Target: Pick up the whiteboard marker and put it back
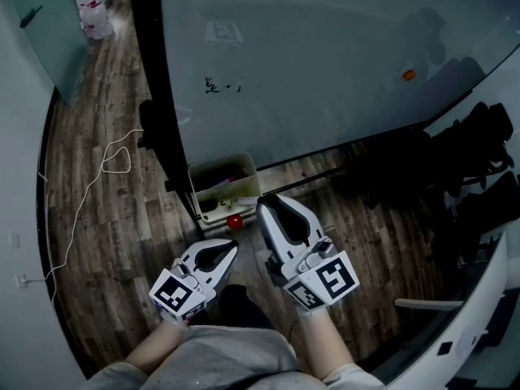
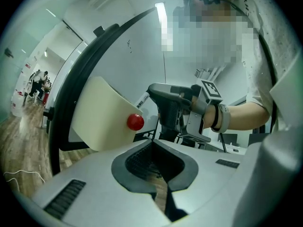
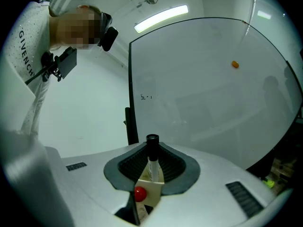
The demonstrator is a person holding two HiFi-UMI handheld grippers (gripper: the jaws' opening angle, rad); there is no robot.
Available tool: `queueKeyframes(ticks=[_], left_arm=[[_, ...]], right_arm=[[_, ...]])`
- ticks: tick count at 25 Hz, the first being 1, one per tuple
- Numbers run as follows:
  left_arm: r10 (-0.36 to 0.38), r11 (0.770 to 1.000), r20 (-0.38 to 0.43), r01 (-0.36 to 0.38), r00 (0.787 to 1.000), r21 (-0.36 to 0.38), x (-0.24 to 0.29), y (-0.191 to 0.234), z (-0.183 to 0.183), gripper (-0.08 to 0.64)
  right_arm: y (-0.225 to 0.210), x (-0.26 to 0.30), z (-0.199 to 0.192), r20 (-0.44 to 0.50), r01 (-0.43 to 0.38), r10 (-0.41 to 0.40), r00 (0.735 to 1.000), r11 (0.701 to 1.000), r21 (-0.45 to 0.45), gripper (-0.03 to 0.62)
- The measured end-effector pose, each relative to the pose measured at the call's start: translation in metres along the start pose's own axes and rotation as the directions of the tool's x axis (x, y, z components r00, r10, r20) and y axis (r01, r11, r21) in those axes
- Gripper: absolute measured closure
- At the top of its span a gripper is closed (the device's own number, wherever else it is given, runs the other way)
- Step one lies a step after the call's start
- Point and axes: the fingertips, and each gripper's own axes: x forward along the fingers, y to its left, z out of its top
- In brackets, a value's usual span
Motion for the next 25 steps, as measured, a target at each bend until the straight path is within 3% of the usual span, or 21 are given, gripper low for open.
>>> queueKeyframes(ticks=[25], left_arm=[[0.003,0.999,-0.031,-0.005,1.000,-0.047,0.008,0.009,-0.018,0.545]], right_arm=[[-0.009,0.006,-0.025,-0.028,0.000,0.002,1.000,0.999,0.043,0.512]])
